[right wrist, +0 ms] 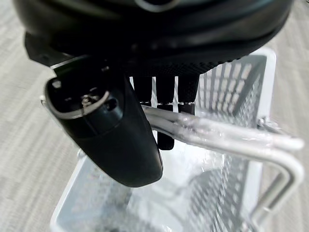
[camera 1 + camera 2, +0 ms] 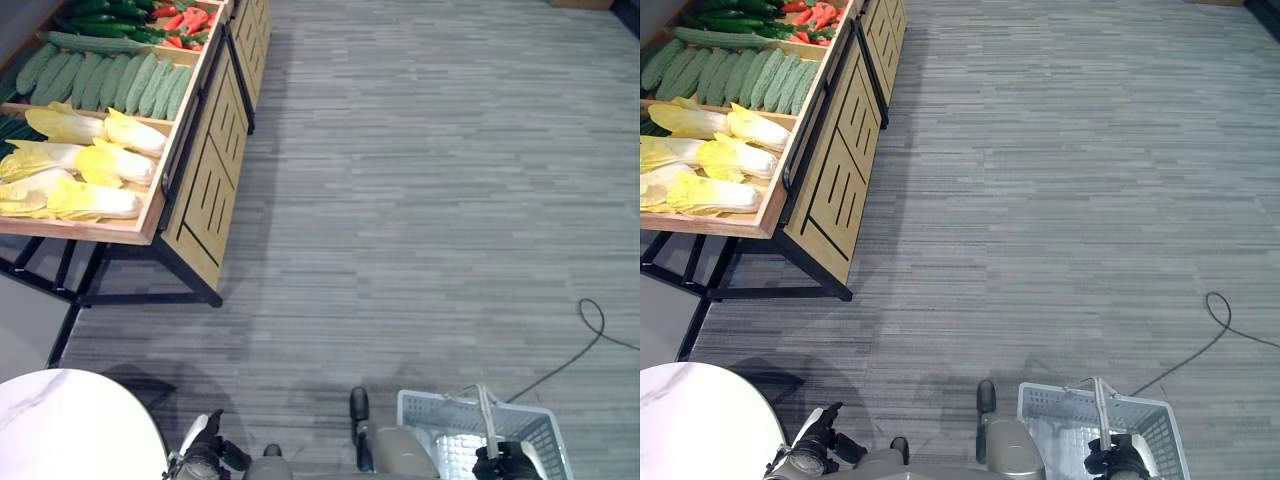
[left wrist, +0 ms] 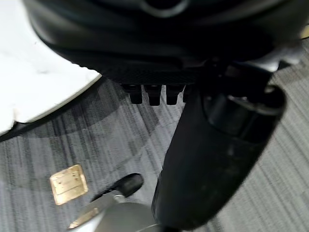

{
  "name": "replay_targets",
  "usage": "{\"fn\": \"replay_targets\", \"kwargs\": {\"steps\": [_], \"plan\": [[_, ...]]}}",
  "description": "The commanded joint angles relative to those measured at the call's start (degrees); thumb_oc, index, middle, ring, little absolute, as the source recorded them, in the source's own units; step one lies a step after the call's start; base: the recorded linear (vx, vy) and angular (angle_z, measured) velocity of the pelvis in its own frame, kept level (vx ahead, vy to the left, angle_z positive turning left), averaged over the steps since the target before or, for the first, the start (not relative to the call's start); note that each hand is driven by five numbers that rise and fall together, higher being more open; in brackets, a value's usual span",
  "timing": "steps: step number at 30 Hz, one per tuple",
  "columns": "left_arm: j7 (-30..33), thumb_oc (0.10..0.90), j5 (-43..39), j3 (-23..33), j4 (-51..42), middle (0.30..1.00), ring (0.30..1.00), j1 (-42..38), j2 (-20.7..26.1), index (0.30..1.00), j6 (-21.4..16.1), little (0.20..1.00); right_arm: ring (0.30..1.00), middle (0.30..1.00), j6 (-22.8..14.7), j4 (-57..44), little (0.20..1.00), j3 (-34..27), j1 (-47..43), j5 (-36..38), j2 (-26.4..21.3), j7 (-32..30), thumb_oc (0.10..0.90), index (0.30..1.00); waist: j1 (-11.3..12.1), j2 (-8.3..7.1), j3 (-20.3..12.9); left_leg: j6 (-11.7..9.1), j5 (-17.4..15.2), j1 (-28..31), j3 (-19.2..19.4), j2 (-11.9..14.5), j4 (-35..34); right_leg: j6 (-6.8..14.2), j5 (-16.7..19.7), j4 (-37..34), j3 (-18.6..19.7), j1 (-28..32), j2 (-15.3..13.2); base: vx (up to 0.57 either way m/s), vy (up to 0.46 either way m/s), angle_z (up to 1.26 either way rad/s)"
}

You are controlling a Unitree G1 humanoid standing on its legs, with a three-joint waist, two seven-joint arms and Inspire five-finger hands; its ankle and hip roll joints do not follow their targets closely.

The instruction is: Get the vegetables into the basket

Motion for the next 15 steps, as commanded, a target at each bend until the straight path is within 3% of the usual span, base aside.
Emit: {"fn": "replay_targets", "kwargs": {"steps": [1, 5, 8, 12, 13, 15], "plan": [[1.9, 0.900, -1.5, 1.4, -0.7, 1.000, 1.000, -2.0, 2.6, 1.000, -0.2, 1.000, 0.300, 0.300, -2.7, -2.7, 0.300, -0.7, 0.2, 1.2, -4.3, -2.3, 0.400, 0.300, 0.0, -0.30, 0.2, 0.4, 4.0, 2.8, -1.5, -3.4, 2.5, 5.8, 3.2, 3.7, 2.3, -4.5, -1.9, 0.12, -0.185, 0.13], [2.5, 0.900, -1.8, 1.2, -0.8, 1.000, 1.000, -2.7, 2.6, 1.000, 0.0, 1.000, 0.300, 0.300, -2.8, -3.0, 0.300, -0.6, 0.1, 1.2, -5.1, -2.9, 0.400, 0.300, 0.0, -0.05, 1.1, -0.7, 8.5, -1.1, -1.9, -2.9, 8.8, 4.0, 1.3, 3.8, 2.0, -3.2, -1.6, 0.08, -0.155, 0.16], [2.7, 0.900, -2.2, 1.0, -0.7, 1.000, 1.000, -3.1, 2.6, 1.000, 0.2, 1.000, 0.300, 0.300, -2.5, -3.3, 0.300, -0.7, -0.1, 1.3, -5.9, -3.3, 0.400, 0.300, 0.5, -0.37, 2.3, -0.1, 10.3, -5.0, -2.0, -4.0, 12.9, 3.1, 0.1, 3.8, 1.7, -1.3, -2.3, 0.10, -0.147, 0.21], [2.7, 0.900, -1.4, 0.2, -0.3, 1.000, 1.000, -2.9, 2.3, 1.000, 0.2, 1.000, 0.300, 0.300, -2.6, -3.6, 0.300, -1.2, -0.7, 1.3, -7.0, -3.9, 0.400, 0.300, 1.8, -1.26, 2.9, 1.3, 5.0, -12.7, 0.2, -6.3, 6.7, 4.2, -0.6, 2.0, 2.2, 1.9, -4.5, 0.13, -0.028, 0.28], [2.8, 0.900, -1.2, 0.0, -0.2, 1.000, 1.000, -2.7, 2.2, 1.000, 0.2, 1.000, 0.300, 0.300, -2.7, -4.1, 0.300, -1.1, -0.7, 1.2, -7.1, -4.1, 0.400, 0.300, 2.2, -1.28, 2.8, 1.3, 4.9, -14.5, 0.8, -6.2, 4.4, 4.5, -0.9, 1.8, 2.4, 2.5, -4.8, 0.16, 0.049, 0.38], [2.9, 0.900, -0.7, -0.2, -0.2, 1.000, 1.000, -2.3, 2.2, 1.000, 0.3, 1.000, 0.300, 0.300, -2.8, -4.9, 0.300, -0.9, -0.9, 1.0, -7.3, -4.4, 0.400, 0.300, 3.2, -0.77, 2.8, 0.9, 8.3, -17.9, 1.7, -5.2, 0.4, 4.6, -1.9, 1.5, 2.9, 4.2, -4.5, 0.19, 0.081, 0.07]]}}
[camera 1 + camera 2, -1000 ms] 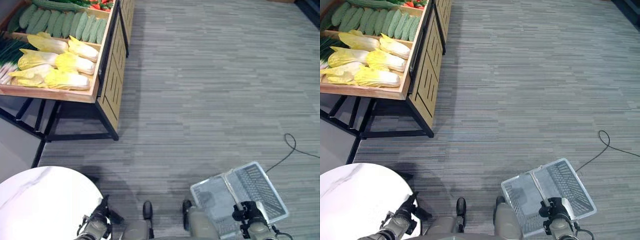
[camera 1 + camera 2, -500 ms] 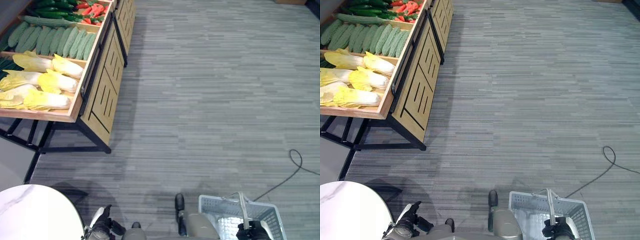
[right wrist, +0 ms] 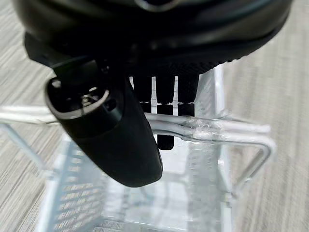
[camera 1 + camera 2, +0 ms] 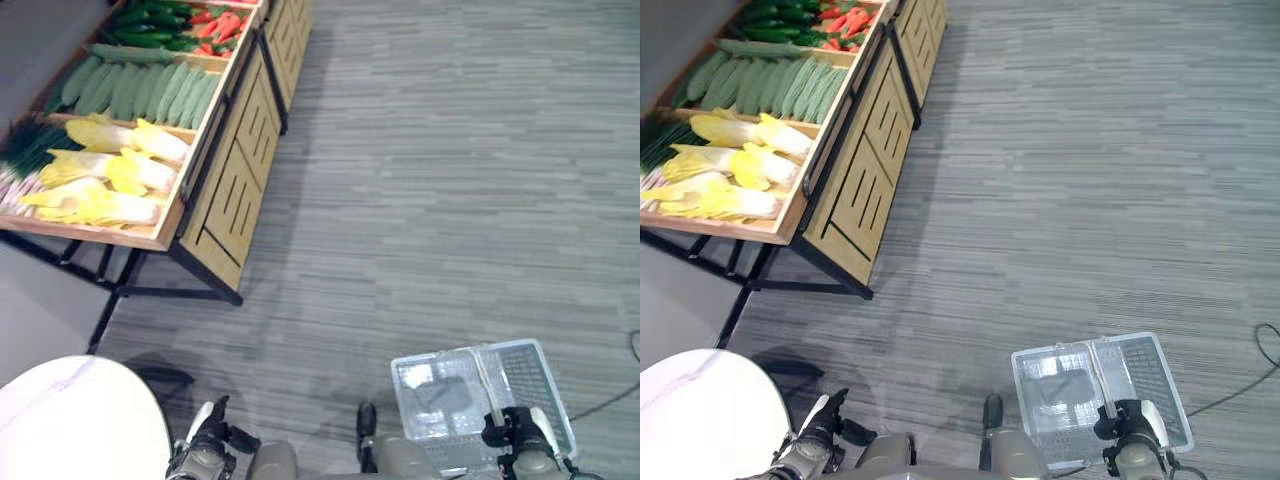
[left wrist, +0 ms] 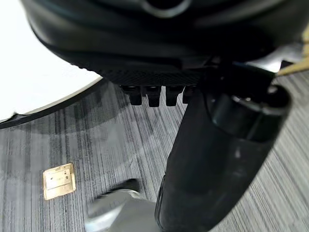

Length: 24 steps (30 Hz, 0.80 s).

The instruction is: Get the vegetables into the basket

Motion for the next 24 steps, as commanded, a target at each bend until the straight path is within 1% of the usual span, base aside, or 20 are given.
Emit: {"fn": "replay_targets", "kwargs": {"steps": [1, 2, 3, 4, 5, 6, 7, 8, 9, 11, 12, 13, 14, 16, 19, 20, 21, 22, 24], "plan": [[2.3, 0.900, 0.7, -0.1, -0.4, 1.000, 1.000, -0.3, 2.5, 1.000, 0.3, 1.000, 0.300, 0.300, -1.3, -2.4, 0.300, -1.3, 2.3, 0.7, -4.9, -3.4, 0.400, 0.300, 1.1, -0.04, 2.3, 4.2, 8.0, -5.2, 2.8, -0.6, -2.6, 7.9, -0.3, 7.0, 6.4, 0.0, -3.5, 0.14, 0.060, -0.15], [2.3, 0.900, 0.7, -0.2, -0.4, 1.000, 1.000, -0.3, 2.5, 1.000, 0.3, 1.000, 0.300, 0.300, -1.3, -2.4, 0.300, -1.3, 2.3, 0.7, -4.9, -3.4, 0.400, 0.300, 1.1, -0.12, 2.3, 4.2, 8.0, -5.1, 2.9, -0.7, -2.7, 7.9, -0.4, 7.0, 6.4, 0.1, -3.5, 0.22, 0.107, -0.21], [2.0, 0.900, 1.4, -0.2, -0.3, 1.000, 1.000, 0.1, 2.8, 1.000, 0.3, 1.000, 0.300, 0.300, -1.5, -3.1, 0.300, -0.9, 2.3, 0.4, -4.5, -3.1, 0.400, 0.300, 1.9, -0.18, 2.0, 4.0, 9.0, -5.3, 3.7, -0.2, -3.2, 8.1, -1.2, 6.8, 7.9, 1.8, -3.2, 0.24, 0.129, -0.26], [1.8, 0.900, 1.6, -0.1, -0.2, 1.000, 1.000, 0.4, 2.9, 1.000, 0.4, 1.000, 0.300, 0.300, -1.5, -3.3, 0.300, -0.8, 2.3, 0.3, -4.2, -2.8, 0.400, 0.300, 2.0, -0.27, 1.7, 4.3, 8.2, -4.3, 4.1, -0.2, -3.2, 8.3, -1.7, 7.0, 8.5, 2.2, -3.2, 0.23, 0.129, -0.24], [1.8, 0.900, 1.6, -0.1, -0.2, 1.000, 1.000, 0.4, 2.9, 1.000, 0.4, 1.000, 0.300, 0.300, -1.5, -3.3, 0.300, -0.8, 2.4, 0.3, -4.2, -2.8, 0.400, 0.300, 2.1, -0.30, 1.8, 4.3, 8.1, -4.1, 4.2, -0.2, -3.2, 8.3, -1.8, 7.0, 8.6, 2.3, -3.2, 0.16, 0.116, -0.46], [1.8, 0.900, 1.7, -0.1, -0.1, 1.000, 1.000, 1.1, 2.9, 1.000, 0.4, 1.000, 0.300, 0.300, -1.4, -3.2, 0.300, -0.5, 2.5, 0.0, -3.8, -2.6, 0.400, 0.300, 2.5, -0.57, 1.3, 4.9, 7.4, -3.3, 3.6, -0.8, -3.3, 8.8, -2.2, 6.8, 9.1, 3.3, -3.8, 0.21, 0.203, -0.70], [1.5, 0.900, 2.5, -0.3, 0.1, 1.000, 1.000, 1.4, 2.8, 1.000, 0.4, 1.000, 0.300, 0.300, -1.2, -2.9, 0.300, -0.7, 2.5, -0.1, -3.2, -2.4, 0.400, 0.300, 2.6, -0.70, 1.0, 5.6, 6.8, -2.6, 4.8, -1.6, -3.9, 9.4, -2.1, 6.6, 9.6, 4.2, -4.9, 0.21, 0.202, -0.69], [1.5, 0.900, 2.5, -0.3, 0.1, 1.000, 1.000, 1.4, 2.8, 1.000, 0.4, 1.000, 0.300, 0.300, -1.2, -2.9, 0.300, -0.7, 2.5, -0.1, -3.2, -2.4, 0.400, 0.300, 2.6, -0.70, 1.0, 5.6, 6.8, -2.6, 4.8, -1.6, -3.9, 9.4, -2.1, 6.6, 9.6, 4.2, -4.9, 0.23, 0.307, -0.43], [1.2, 0.900, 3.5, -0.7, 0.4, 1.000, 1.000, 1.8, 2.7, 1.000, 0.4, 1.000, 0.300, 0.300, -1.1, -2.8, 0.300, -0.9, 2.1, -0.3, -2.7, -2.2, 0.400, 0.300, 2.7, -1.25, 0.8, 6.6, 5.4, -2.5, 5.7, -2.6, -3.0, 10.5, -1.5, 6.9, 10.2, 4.5, -6.4, 0.15, 0.237, -0.19], [1.3, 0.900, 4.0, -0.8, 0.2, 1.000, 1.000, 1.9, 3.2, 1.000, 0.4, 1.000, 0.300, 0.300, -1.1, -2.5, 0.300, -0.5, 1.4, -0.4, -2.1, -2.1, 0.400, 0.300, 3.0, -1.73, 0.6, 7.3, 4.3, -2.0, 6.7, -3.2, -2.7, 11.2, -0.2, 7.2, 11.0, 3.9, -7.2, 0.13, 0.216, -0.24], [1.3, 0.900, 4.0, -0.8, 0.2, 1.000, 1.000, 1.9, 3.2, 1.000, 0.4, 1.000, 0.300, 0.300, -1.1, -2.5, 0.300, -0.5, 1.4, -0.4, -2.1, -2.1, 0.400, 0.300, 3.0, -1.73, 0.6, 7.3, 4.3, -2.0, 6.7, -3.2, -2.7, 11.2, -0.2, 7.2, 11.0, 3.9, -7.2, 0.09, 0.183, -0.20], [1.5, 0.900, 4.0, -0.5, 0.1, 1.000, 1.000, 1.7, 3.5, 1.000, 0.4, 1.000, 0.300, 0.300, -0.9, -2.9, 0.300, 0.0, 0.8, -0.8, -1.6, -2.1, 0.400, 0.300, 3.2, -2.56, 0.6, 8.1, 3.4, -2.1, 7.3, -3.9, -2.3, 12.1, 2.0, 7.0, 11.4, 3.4, -8.3, 0.08, 0.165, -0.13], [1.5, 0.900, 3.8, -0.4, 0.1, 1.000, 1.000, 1.5, 3.7, 1.000, 0.4, 1.000, 0.300, 0.300, -0.9, -2.6, 0.300, 0.0, 0.4, -0.7, -1.4, -2.2, 0.400, 0.300, 3.4, -2.95, 0.7, 8.4, 2.8, -2.1, 7.6, -4.2, -2.1, 12.5, 3.0, 6.9, 11.5, 3.3, -8.8, 0.10, 0.209, -0.07], [1.7, 0.900, 3.6, -0.1, -0.3, 1.000, 1.000, 1.3, 4.1, 1.000, 0.4, 1.000, 0.300, 0.300, -0.7, -2.1, 0.300, 0.2, -0.1, -0.6, -0.9, -2.3, 0.400, 0.300, 3.8, -3.56, 0.7, 9.1, 2.1, -1.9, 8.1, -4.9, -1.9, 13.1, 5.0, 7.4, 12.0, 2.8, -9.4, 0.08, 0.158, -0.14], [1.8, 0.900, 3.8, 0.1, -0.4, 1.000, 1.000, 1.0, 4.7, 1.000, 0.5, 1.000, 0.300, 0.300, -0.5, -1.2, 0.300, 0.2, -0.4, -0.3, -0.2, -2.1, 0.400, 0.300, 4.0, -4.04, 0.7, 10.0, 1.3, -1.1, 8.2, -5.5, -2.2, 13.7, 7.1, 9.4, 12.2, 2.0, -9.8, 0.07, 0.115, -0.05], [1.8, 0.900, 3.8, 0.1, -0.4, 1.000, 1.000, 1.0, 4.7, 1.000, 0.5, 1.000, 0.300, 0.300, -0.5, -1.2, 0.300, 0.2, -0.4, -0.2, -0.2, -2.1, 0.400, 0.300, 4.0, -4.06, 0.7, 10.0, 1.3, -1.1, 8.2, -5.5, -2.2, 13.7, 7.1, 9.4, 12.2, 2.0, -9.9, 0.05, 0.088, -0.06], [1.8, 0.900, 3.8, 0.2, -0.4, 1.000, 1.000, 0.9, 5.0, 1.000, 0.4, 1.000, 0.300, 0.300, -0.5, -0.9, 0.300, 0.4, -0.5, -0.2, 0.0, -2.0, 0.400, 0.300, 4.1, -4.18, 0.8, 10.2, 1.0, -0.6, 8.2, -5.7, -2.4, 13.8, 7.7, 10.4, 12.2, 1.7, -9.8, 0.06, 0.124, -0.02], [1.9, 0.900, 3.6, 0.3, -0.9, 1.000, 1.000, 0.5, 5.4, 1.000, 0.6, 1.000, 0.300, 0.300, -0.3, -0.4, 0.300, 0.5, -0.5, -0.1, 0.3, -1.9, 0.400, 0.300, 4.3, -4.05, 1.1, 11.1, 0.4, 0.3, 7.8, -5.9, -2.6, 13.8, 9.0, 15.7, 11.9, 0.1, -9.6, 0.09, 0.167, 0.00], [2.0, 0.900, 3.3, 0.2, -1.2, 1.000, 1.000, 0.0, 5.6, 1.000, 0.6, 1.000, 0.300, 0.300, -0.4, -0.3, 0.300, 0.7, -0.7, 0.4, 0.6, -2.0, 0.400, 0.300, 4.2, -3.66, 1.5, 11.5, -0.2, 1.7, 7.6, -5.9, -3.0, 13.4, 9.9, 18.9, 11.1, -2.1, -9.2, 0.09, 0.130, -0.10]]}}
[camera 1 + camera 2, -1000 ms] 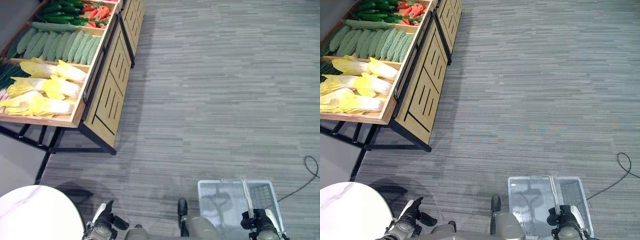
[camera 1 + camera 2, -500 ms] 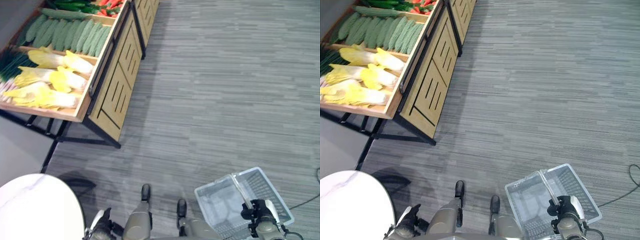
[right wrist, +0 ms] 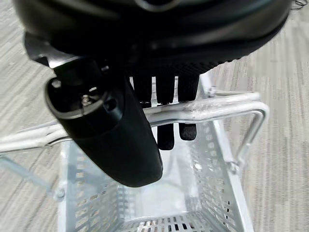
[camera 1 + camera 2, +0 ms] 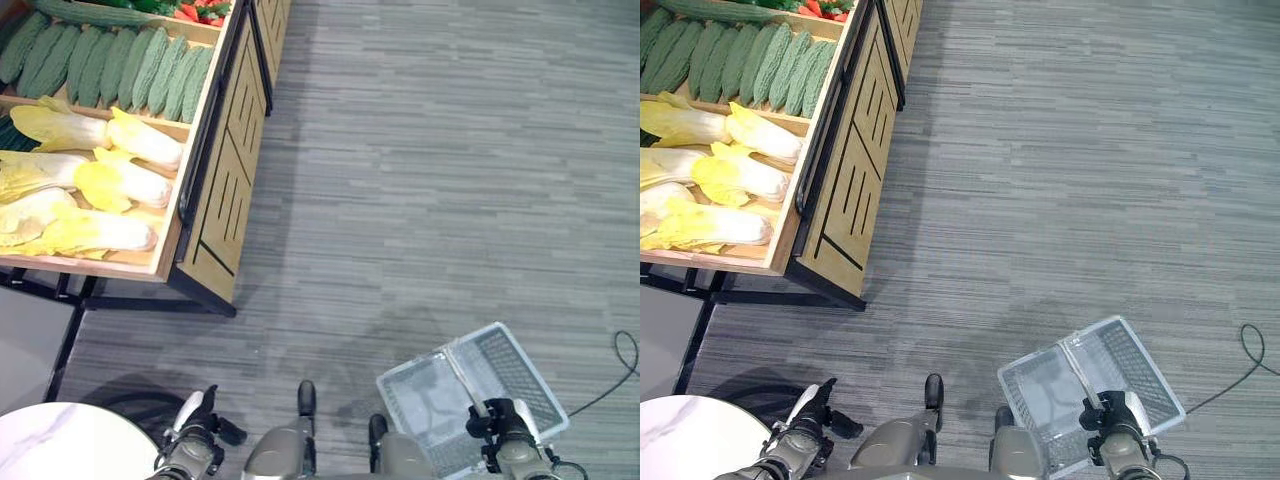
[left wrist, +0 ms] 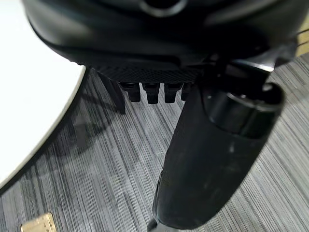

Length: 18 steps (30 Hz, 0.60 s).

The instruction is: Get the vegetables into the basket

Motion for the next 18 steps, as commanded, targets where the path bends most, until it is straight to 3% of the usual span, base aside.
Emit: {"fn": "replay_targets", "kwargs": {"steps": [1, 7, 10, 13, 17, 18], "plan": [[1.6, 0.900, 0.9, 1.3, -0.2, 1.000, 1.000, 1.3, 1.2, 1.000, -0.2, 1.000, 0.300, 0.300, -0.2, -1.5, 0.300, 0.5, 1.4, 1.1, -3.6, -2.0, 0.400, 0.300, 0.4, -1.19, -0.8, -0.9, -2.9, -1.7, -0.8, 0.6, 5.7, 2.7, 17.5, -1.7, 1.4, -0.9, -3.8, 0.06, 0.054, -0.08], [1.9, 0.900, 0.2, 1.0, -0.1, 1.000, 1.000, -0.5, 1.6, 1.000, -0.4, 1.000, 0.300, 0.300, -0.4, -2.5, 0.300, 1.7, 0.7, 1.1, -3.3, -2.2, 0.400, 0.300, -1.7, -0.77, 0.7, -1.2, -4.7, 2.5, -2.2, 0.8, 5.0, 1.9, 15.0, -6.7, 0.0, -7.0, -1.1, 0.18, -0.016, 0.07], [2.0, 0.900, 0.3, 0.6, -0.1, 1.000, 1.000, -1.6, 1.0, 1.000, -0.5, 1.000, 0.300, 0.300, -0.6, -4.2, 0.300, 2.4, 1.2, 0.9, -3.3, -2.5, 0.400, 0.300, -4.3, -0.81, 0.8, -2.7, -6.9, 6.9, -4.8, 1.0, 4.7, 2.8, 17.7, -14.3, 1.8, -10.8, -0.1, 0.35, -0.148, 0.44], [1.8, 0.900, 0.4, 0.9, 0.1, 1.000, 1.000, -0.9, 0.7, 1.000, -0.4, 1.000, 0.300, 0.300, -0.6, -5.0, 0.300, 2.4, 2.6, 0.6, -3.2, -2.0, 0.400, 0.300, -5.0, -0.64, 0.2, -3.8, -8.1, 9.7, -6.6, 1.7, 5.2, 2.7, 18.0, -14.3, 1.6, -10.6, 0.3, 0.27, -0.188, 0.48], [2.0, 0.900, 0.3, 1.1, 0.6, 1.000, 1.000, -0.2, 0.1, 1.000, -0.2, 1.000, 0.300, 0.300, -0.6, -4.1, 0.300, 2.6, 2.5, 0.8, -3.7, -1.6, 0.400, 0.300, -4.8, -0.23, -1.1, -4.9, -7.6, 10.5, -7.5, 3.3, 6.1, 1.3, 16.5, -13.3, 0.1, -9.4, 1.6, 0.22, -0.226, 0.25], [1.9, 0.900, 0.0, 1.5, 0.9, 1.000, 1.000, 0.6, -0.1, 1.000, -0.1, 1.000, 0.300, 0.300, -0.9, -4.4, 0.300, 2.1, 3.2, 1.0, -4.5, -1.5, 0.400, 0.300, -4.8, 0.31, -1.8, -6.2, -5.5, 10.9, -8.5, 4.9, 7.2, 0.1, 15.0, -12.2, -1.6, -8.6, 2.6, 0.23, -0.288, 0.19]]}}
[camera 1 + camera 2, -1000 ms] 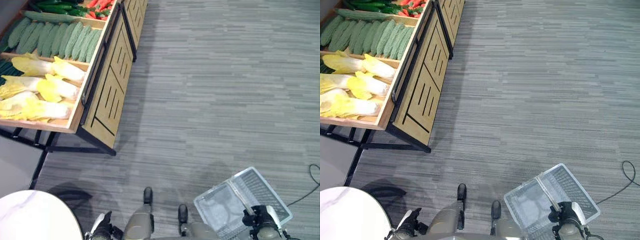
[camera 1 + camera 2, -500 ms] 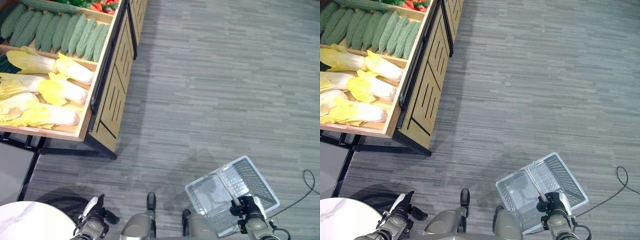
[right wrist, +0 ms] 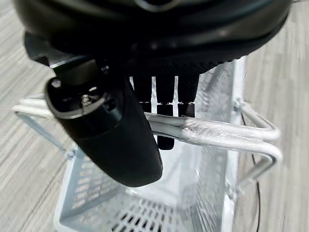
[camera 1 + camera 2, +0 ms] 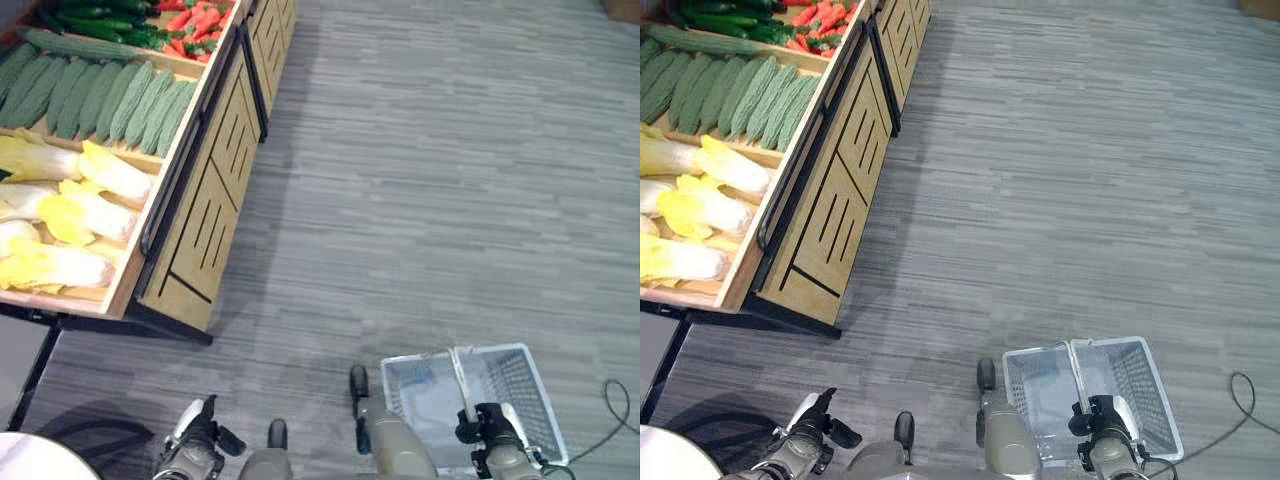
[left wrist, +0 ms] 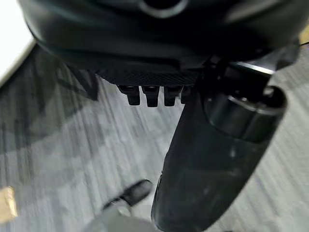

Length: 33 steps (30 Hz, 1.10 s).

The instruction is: Get the vegetables into the basket

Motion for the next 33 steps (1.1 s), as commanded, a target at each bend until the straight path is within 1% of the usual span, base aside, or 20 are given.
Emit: {"fn": "replay_targets", "kwargs": {"steps": [1, 4, 5, 6, 8, 9, 10, 11, 13, 14, 15, 16, 17, 18, 19, 20, 21, 23, 26, 33], "plan": [[1.6, 0.900, 0.0, 2.5, 0.2, 1.000, 1.000, -0.1, 2.7, 1.000, 0.0, 1.000, 0.300, 0.300, -2.6, -2.7, 0.300, -0.8, 1.6, 1.0, -5.1, -1.4, 0.400, 0.300, 0.2, 0.60, -1.3, -1.1, 1.4, 2.0, -1.6, -3.0, 1.5, 5.4, 0.7, 5.6, 1.7, -4.1, -2.4, 0.31, -0.387, 0.23], [1.4, 0.900, 0.4, 2.0, 0.7, 1.000, 1.000, 0.1, 2.4, 1.000, 0.2, 1.000, 0.300, 0.300, -2.6, -3.0, 0.300, -1.2, 2.1, 0.7, -6.4, -1.3, 0.400, 0.300, -0.3, 1.39, -1.8, -2.6, 5.1, 1.7, -2.4, -1.0, 2.8, 4.3, -1.4, 6.7, 0.2, -3.5, -2.0, 0.19, -0.249, 0.32], [1.5, 0.900, 0.2, 2.1, 0.7, 1.000, 1.000, 0.0, 2.3, 1.000, 0.4, 1.000, 0.300, 0.300, -2.5, -3.0, 0.300, -1.2, 2.0, 0.6, -6.9, -1.3, 0.400, 0.300, -0.3, 1.55, -1.8, -3.2, 6.7, 1.2, -2.3, -0.5, 4.1, 3.9, -1.8, 6.8, -0.5, -3.2, -1.8, 0.14, -0.241, 0.31], [1.5, 0.900, 0.2, 2.1, 0.7, 1.000, 1.000, -0.1, 2.3, 1.000, 0.5, 1.000, 0.300, 0.300, -2.5, -2.8, 0.300, -1.2, 1.9, 0.5, -7.1, -1.4, 0.400, 0.300, -0.4, 1.55, -1.7, -3.4, 7.5, 0.6, -2.3, -0.3, 5.1, 3.6, -2.1, 6.5, -0.9, -2.7, -1.7, 0.12, -0.232, 0.27], [1.5, 0.900, 0.0, 1.9, 0.7, 1.000, 1.000, -0.4, 2.0, 1.000, 0.6, 1.000, 0.300, 0.300, -2.4, -2.8, 0.300, -1.0, 1.9, 0.1, -7.9, -1.6, 0.400, 0.300, -0.2, 1.27, -1.3, -3.8, 9.3, -1.1, -1.2, -0.4, 8.7, 3.0, -2.4, 5.6, -1.5, -1.2, -1.8, 0.10, -0.209, 0.24], [1.6, 0.900, 0.1, 1.7, 0.5, 1.000, 1.000, -0.6, 1.8, 1.000, 0.8, 1.000, 0.300, 0.300, -2.3, -2.8, 0.300, -1.2, 1.9, 0.0, -8.2, -1.8, 0.400, 0.300, -0.3, 1.19, -1.1, -3.8, 10.3, -2.2, 0.7, 0.2, 10.1, 2.6, -2.7, 5.1, -2.2, -0.3, -2.0, 0.09, -0.189, 0.27], [1.6, 0.900, 0.1, 1.4, 0.4, 1.000, 1.000, -0.7, 1.8, 1.000, 0.8, 1.000, 0.300, 0.300, -2.2, -2.7, 0.300, -1.3, 1.8, 0.0, -8.4, -1.9, 0.400, 0.300, -0.1, 1.11, -0.7, -3.7, 10.5, -3.3, 1.2, 0.2, 10.8, 2.5, -3.0, 4.7, -2.4, 0.5, -2.2, 0.13, -0.194, 0.29], [1.7, 0.900, 0.0, 1.1, 0.3, 1.000, 1.000, -0.8, 1.6, 1.000, 0.7, 1.000, 0.300, 0.300, -2.1, -2.8, 0.300, -1.6, 1.8, 0.4, -8.6, -2.2, 0.400, 0.300, 0.4, 1.27, -0.3, -3.2, 10.4, -5.9, 3.1, 0.3, 9.0, 2.5, -3.6, 4.1, -3.2, 1.7, -3.0, 0.14, -0.132, 0.29], [1.8, 0.900, 0.3, 0.7, 0.6, 1.000, 1.000, -0.9, 1.4, 1.000, 0.9, 1.000, 0.300, 0.300, -2.0, -3.0, 0.300, -1.8, 1.6, 0.3, -8.8, -2.3, 0.400, 0.300, 0.7, 1.19, -0.2, -2.9, 9.1, -8.1, 4.0, -0.2, 6.9, 2.7, -4.2, 3.9, -3.6, 2.6, -3.4, 0.16, -0.070, 0.35], [1.8, 0.900, 0.8, 0.6, 0.8, 1.000, 1.000, -0.7, 1.3, 1.000, 1.0, 1.000, 0.300, 0.300, -2.0, -3.2, 0.300, -1.5, 1.2, 0.1, -8.9, -2.5, 0.400, 0.300, 1.1, 1.08, -0.2, -2.7, 8.0, -11.0, 5.2, -0.5, 3.5, 3.0, -5.0, 3.7, -3.8, 3.5, -4.0, 0.13, -0.025, 0.40], [1.8, 0.900, 0.8, 0.6, 0.8, 1.000, 1.000, -0.7, 1.3, 1.000, 1.0, 1.000, 0.300, 0.300, -2.0, -3.2, 0.300, -1.5, 1.3, 0.1, -8.9, -2.5, 0.400, 0.300, 1.1, 1.03, -0.2, -2.7, 7.9, -10.9, 5.2, -0.6, 3.6, 3.0, -5.1, 3.8, -3.8, 3.5, -4.1, 0.15, -0.011, 0.30], [1.8, 0.900, 1.1, 0.5, 0.8, 1.000, 1.000, -0.5, 1.3, 1.000, 1.1, 1.000, 0.300, 0.300, -1.9, -3.3, 0.300, -1.5, 1.3, 0.0, -8.9, -2.6, 0.400, 0.300, 1.4, 0.91, -0.2, -2.7, 8.1, -12.7, 5.9, -0.5, 2.4, 3.1, -5.5, 3.7, -3.7, 4.1, -4.2, 0.13, 0.019, 0.15], [1.8, 0.900, 1.2, 0.5, 0.9, 1.000, 1.000, -0.4, 1.2, 1.000, 1.1, 1.000, 0.300, 0.300, -2.0, -3.5, 0.300, -1.3, 1.2, -0.2, -8.9, -2.7, 0.400, 0.300, 1.8, 1.10, -0.2, -3.0, 9.7, -14.8, 6.4, -0.2, 1.0, 3.2, -5.9, 3.7, -3.5, 4.8, -4.1, 0.17, 0.023, 0.09], [1.7, 0.900, 1.4, 0.4, 0.9, 1.000, 1.000, -0.3, 1.3, 1.000, 1.2, 1.000, 0.300, 0.300, -1.9, -3.7, 0.300, -1.2, 1.4, -0.3, -8.8, -2.7, 0.400, 0.300, 2.2, 1.03, 0.0, -3.2, 10.4, -15.1, 6.7, 0.1, 0.4, 3.1, -6.3, 3.9, -3.3, 5.6, -4.1, 0.25, 0.055, -0.07], [1.6, 0.900, 2.0, 0.3, 1.2, 1.000, 1.000, 0.0, 1.4, 1.000, 1.3, 1.000, 0.300, 0.300, -2.0, -4.0, 0.300, -0.9, 1.5, -0.5, -8.5, -2.8, 0.400, 0.300, 3.1, 1.23, 0.1, -3.5, 13.1, -16.8, 6.7, 0.5, -1.8, 3.1, -7.2, 4.0, -2.3, 7.1, -3.4, 0.32, 0.112, -0.30], [1.5, 0.900, 2.1, 0.6, 1.4, 1.000, 1.000, 0.6, 1.5, 1.000, 1.3, 1.000, 0.300, 0.300, -2.1, -3.9, 0.300, -0.7, 1.8, -0.7, -8.3, -2.7, 0.400, 0.300, 4.1, 1.39, 0.1, -3.8, 14.6, -17.4, 5.8, 0.7, -3.6, 3.3, -8.1, 4.0, -1.0, 8.9, -2.9, 0.33, 0.141, -0.47], [1.4, 0.900, 2.3, 0.7, 1.4, 1.000, 1.000, 0.8, 1.5, 1.000, 1.3, 1.000, 0.300, 0.300, -2.1, -3.6, 0.300, -0.6, 1.9, -0.9, -8.1, -2.6, 0.400, 0.300, 4.3, 1.52, 0.0, -3.9, 15.0, -17.6, 5.9, 0.9, -3.8, 3.4, -8.3, 3.9, -0.5, 9.7, -2.9, 0.27, 0.158, -0.69], [1.2, 0.900, 2.5, 1.1, 1.5, 1.000, 1.000, 1.4, 1.5, 1.000, 1.5, 1.000, 0.300, 0.300, -1.9, -3.5, 0.300, -0.8, 2.5, -1.2, -7.6, -2.2, 0.400, 0.300, 4.6, 1.41, -0.4, -3.6, 14.2, -16.3, 7.1, 1.2, -4.0, 3.9, -9.3, 3.8, 0.6, 11.1, -3.2, 0.19, 0.165, -0.58], [1.2, 0.900, 3.8, 0.4, 1.8, 1.000, 1.000, 1.6, 1.3, 1.000, 1.6, 1.000, 0.300, 0.300, -1.4, -1.9, 0.300, -2.0, 3.0, -1.2, -7.0, -2.4, 0.400, 0.300, 4.6, 1.21, -1.1, -2.9, 13.3, -15.3, 8.4, 0.6, -3.9, 5.1, -9.5, 3.4, 1.0, 12.4, -5.0, 0.14, 0.234, -0.25], [1.7, 0.900, 4.3, 0.5, 1.5, 1.000, 1.000, 0.5, 2.5, 1.000, 1.7, 1.000, 0.300, 0.300, -0.9, 0.5, 0.300, -1.8, 2.3, -0.7, -4.5, -2.1, 0.400, 0.300, 5.0, -1.03, -1.7, -0.6, 10.5, -14.0, 10.3, -1.8, -4.2, 7.4, -6.2, 2.6, 2.2, 11.7, -8.3, 0.07, 0.184, -0.13]]}}
